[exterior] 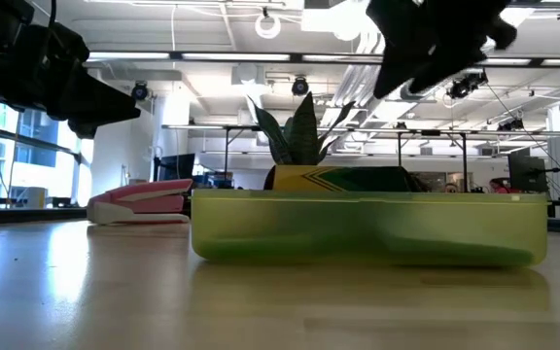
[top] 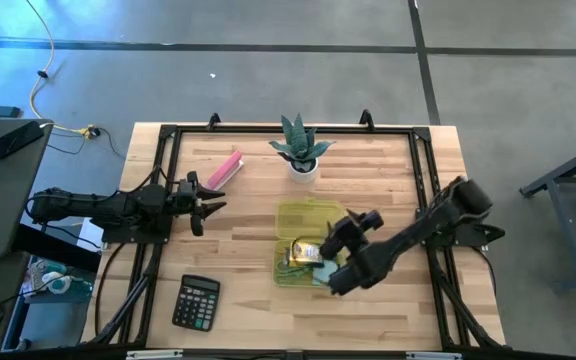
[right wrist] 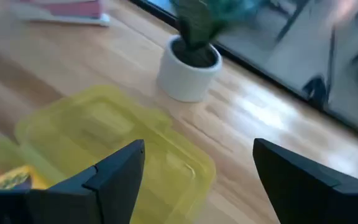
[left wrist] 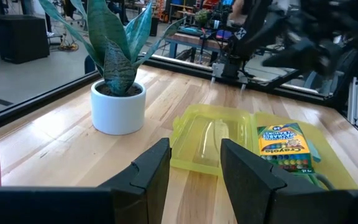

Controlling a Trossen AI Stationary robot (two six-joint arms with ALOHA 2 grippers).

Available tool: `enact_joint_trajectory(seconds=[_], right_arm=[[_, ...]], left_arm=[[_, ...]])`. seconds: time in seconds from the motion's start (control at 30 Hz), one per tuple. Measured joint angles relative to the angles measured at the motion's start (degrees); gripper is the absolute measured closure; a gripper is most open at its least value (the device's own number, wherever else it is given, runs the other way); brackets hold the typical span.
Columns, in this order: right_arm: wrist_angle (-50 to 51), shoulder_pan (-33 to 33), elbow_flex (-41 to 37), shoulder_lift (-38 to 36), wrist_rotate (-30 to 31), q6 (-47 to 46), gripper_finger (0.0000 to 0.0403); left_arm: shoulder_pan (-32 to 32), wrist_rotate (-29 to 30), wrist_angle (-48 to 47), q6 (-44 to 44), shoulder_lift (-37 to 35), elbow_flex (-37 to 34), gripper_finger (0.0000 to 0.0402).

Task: Pack school essentials
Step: Close the supply box

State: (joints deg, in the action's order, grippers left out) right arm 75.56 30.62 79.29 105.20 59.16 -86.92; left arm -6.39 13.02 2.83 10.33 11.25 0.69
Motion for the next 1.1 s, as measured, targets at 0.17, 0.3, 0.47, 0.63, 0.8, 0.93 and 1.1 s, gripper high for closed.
enact_joint_trajectory(seconds=[0.17, 0.3, 0.47, 0.63, 0.8, 0.93, 1.1], right_arm=[[-15.7, -2.9, -13.5, -9.7, -3.9, -1.0, 0.0111], [-30.5, -5.3, -24.1, -16.3, -7.4, 2.9, 0.0111], [-42.2, -8.3, -34.3, -22.7, -11.3, 4.9, 0.0111], [-49.5, -10.6, -41.8, -28.4, -14.9, 4.9, 0.0111], [-56.5, -13.2, -46.9, -32.0, -18.5, 4.9, 0.0111], [-62.0, -15.2, -49.3, -32.3, -20.9, 6.3, 0.0111], [-64.7, -18.2, -50.3, -32.3, -24.9, 7.0, 0.0111]], left_arm=[[0.0, 0.0, 0.0, 0.0, 0.0, 0.0, 0.0271], [0.0, 0.0, 0.0, 0.0, 0.0, 0.0, 0.0271], [0.0, 0.0, 0.0, 0.0, 0.0, 0.0, 0.0271], [0.0, 0.0, 0.0, 0.0, 0.0, 0.0, 0.0271], [0.0, 0.0, 0.0, 0.0, 0.0, 0.0, 0.0271], [0.0, 0.0, 0.0, 0.0, 0.0, 0.0, 0.0271], [0.0, 0.0, 0.0, 0.0, 0.0, 0.0, 0.0271]])
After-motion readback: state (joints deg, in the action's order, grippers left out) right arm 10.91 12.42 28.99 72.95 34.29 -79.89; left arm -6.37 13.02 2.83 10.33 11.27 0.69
